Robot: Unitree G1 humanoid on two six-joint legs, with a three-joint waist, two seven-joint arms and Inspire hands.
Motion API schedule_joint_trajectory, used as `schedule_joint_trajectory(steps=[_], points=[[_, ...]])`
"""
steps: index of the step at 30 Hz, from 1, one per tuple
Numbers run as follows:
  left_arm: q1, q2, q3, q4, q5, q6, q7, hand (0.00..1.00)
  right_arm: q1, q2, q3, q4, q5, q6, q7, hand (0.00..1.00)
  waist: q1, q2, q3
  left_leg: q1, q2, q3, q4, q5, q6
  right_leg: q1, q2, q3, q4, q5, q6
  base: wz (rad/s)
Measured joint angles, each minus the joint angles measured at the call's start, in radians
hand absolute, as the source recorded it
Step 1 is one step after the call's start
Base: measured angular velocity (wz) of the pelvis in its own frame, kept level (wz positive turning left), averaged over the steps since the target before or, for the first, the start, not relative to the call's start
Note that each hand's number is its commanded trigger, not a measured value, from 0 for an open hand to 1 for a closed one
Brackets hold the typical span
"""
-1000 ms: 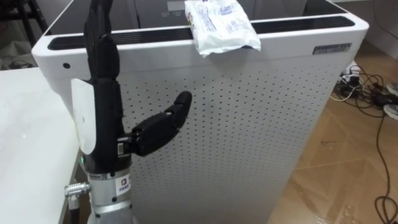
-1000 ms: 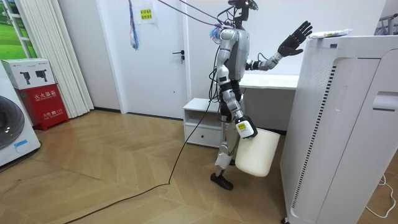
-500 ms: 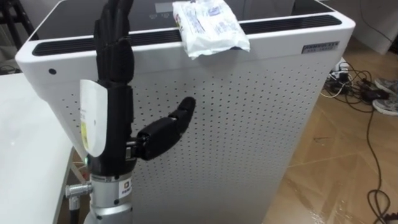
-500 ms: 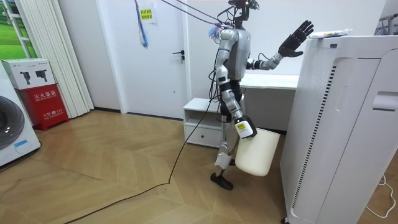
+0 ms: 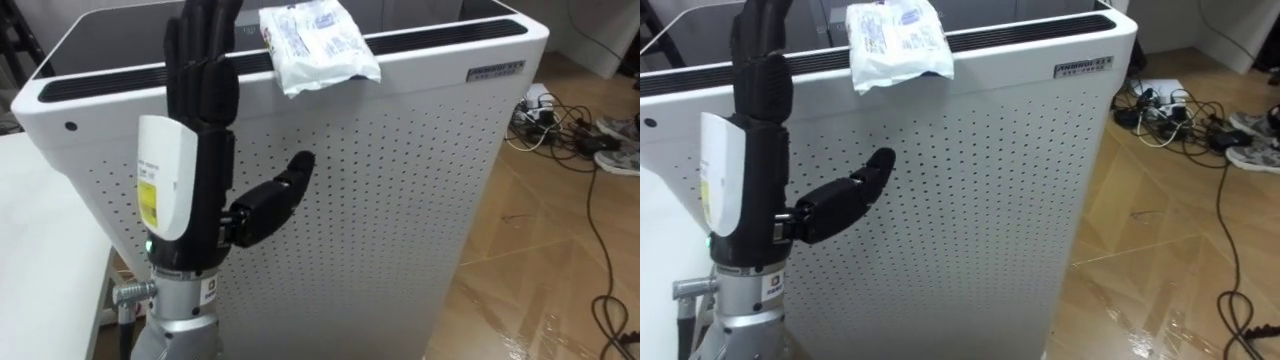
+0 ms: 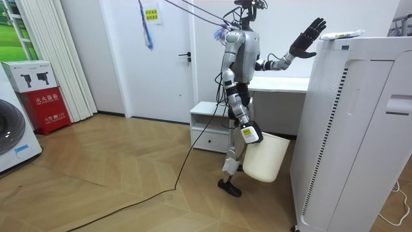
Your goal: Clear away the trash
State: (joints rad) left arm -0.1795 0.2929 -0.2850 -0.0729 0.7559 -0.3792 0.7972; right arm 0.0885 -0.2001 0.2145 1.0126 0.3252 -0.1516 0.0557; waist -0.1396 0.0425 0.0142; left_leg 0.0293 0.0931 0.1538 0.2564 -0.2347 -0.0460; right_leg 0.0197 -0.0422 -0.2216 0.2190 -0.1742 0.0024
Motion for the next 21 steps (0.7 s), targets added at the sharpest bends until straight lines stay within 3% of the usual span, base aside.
schedule_joint_trajectory(steps=[5, 12, 21], points=[[-0.010, 0.000, 0.000, -0.009, 0.003, 0.021, 0.000, 0.00, 0.000, 0.000, -0.003, 0.000, 0.000, 0.001, 0.000, 1.00, 0.002, 0.002, -0.0014, -0.002, -0.001, 0.000, -0.002, 0.000, 0.000, -0.001, 0.000, -0.001, -0.006, 0.000, 0.001, 0.00], [-0.091, 0.000, 0.000, -0.009, 0.003, 0.048, 0.000, 0.00, 0.000, 0.000, -0.002, -0.001, 0.003, 0.003, 0.000, 1.00, 0.002, 0.016, -0.0062, 0.003, -0.001, 0.007, -0.009, 0.000, 0.000, 0.005, 0.000, 0.003, -0.013, 0.003, 0.002, -0.02], [-0.092, 0.015, 0.000, -0.009, 0.002, 0.065, -0.004, 0.00, 0.000, 0.000, -0.002, -0.001, 0.026, 0.036, 0.001, 1.00, 0.001, 0.021, -0.0042, 0.017, -0.001, 0.023, -0.033, 0.000, 0.000, 0.000, 0.003, 0.017, -0.014, 0.003, 0.003, -0.04]])
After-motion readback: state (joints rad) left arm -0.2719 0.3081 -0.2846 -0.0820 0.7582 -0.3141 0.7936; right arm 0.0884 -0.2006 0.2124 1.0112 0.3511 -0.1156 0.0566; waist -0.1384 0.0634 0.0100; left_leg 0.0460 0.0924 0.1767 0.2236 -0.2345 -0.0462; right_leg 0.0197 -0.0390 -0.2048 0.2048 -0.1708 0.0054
